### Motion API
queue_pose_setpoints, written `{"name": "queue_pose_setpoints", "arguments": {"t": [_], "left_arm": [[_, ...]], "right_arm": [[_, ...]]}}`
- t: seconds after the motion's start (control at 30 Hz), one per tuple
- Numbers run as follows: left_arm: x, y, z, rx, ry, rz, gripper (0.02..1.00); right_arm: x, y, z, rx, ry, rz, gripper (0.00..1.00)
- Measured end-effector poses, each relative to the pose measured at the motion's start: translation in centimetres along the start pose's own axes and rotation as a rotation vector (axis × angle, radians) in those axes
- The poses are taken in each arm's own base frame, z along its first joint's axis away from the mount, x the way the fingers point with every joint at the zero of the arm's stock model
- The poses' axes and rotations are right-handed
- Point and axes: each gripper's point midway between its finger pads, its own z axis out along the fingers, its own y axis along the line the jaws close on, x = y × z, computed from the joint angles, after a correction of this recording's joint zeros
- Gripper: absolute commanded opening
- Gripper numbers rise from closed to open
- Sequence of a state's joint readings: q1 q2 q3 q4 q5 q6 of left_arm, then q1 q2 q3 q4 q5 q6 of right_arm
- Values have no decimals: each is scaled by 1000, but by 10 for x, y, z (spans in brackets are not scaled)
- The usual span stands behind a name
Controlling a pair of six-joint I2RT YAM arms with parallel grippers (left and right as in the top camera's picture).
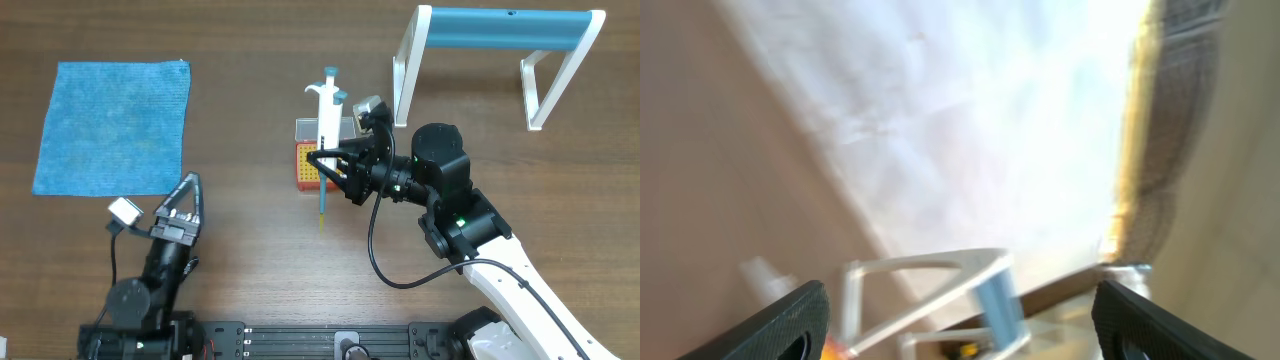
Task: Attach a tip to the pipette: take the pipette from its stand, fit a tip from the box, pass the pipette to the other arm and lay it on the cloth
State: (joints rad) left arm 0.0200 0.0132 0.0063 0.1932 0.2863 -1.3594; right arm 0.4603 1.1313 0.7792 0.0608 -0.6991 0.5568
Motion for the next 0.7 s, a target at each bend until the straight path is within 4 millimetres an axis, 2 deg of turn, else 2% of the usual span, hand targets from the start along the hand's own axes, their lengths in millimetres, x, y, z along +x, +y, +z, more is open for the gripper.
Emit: {"name": "queue_pose_setpoints", "arguments": {"t": [0.07,0.23,0.33,0.53,0.63,0.7], "left_arm": [[-1,-19,0,77,1,-11,851],[14,-31,9,104,121,-40,853],[24,-49,18,128,221,-24,855],[40,-129,58,241,513,111,853],[50,-156,78,305,700,181,853],[53,-165,91,334,800,206,853]], "right_arm": [[2,2,0,-14,11,14,75],[5,8,0,-45,27,21,75],[5,9,0,-51,31,25,75],[5,10,0,-55,32,27,75],[4,10,0,-58,27,22,77],[0,15,-1,-82,15,4,75]]}}
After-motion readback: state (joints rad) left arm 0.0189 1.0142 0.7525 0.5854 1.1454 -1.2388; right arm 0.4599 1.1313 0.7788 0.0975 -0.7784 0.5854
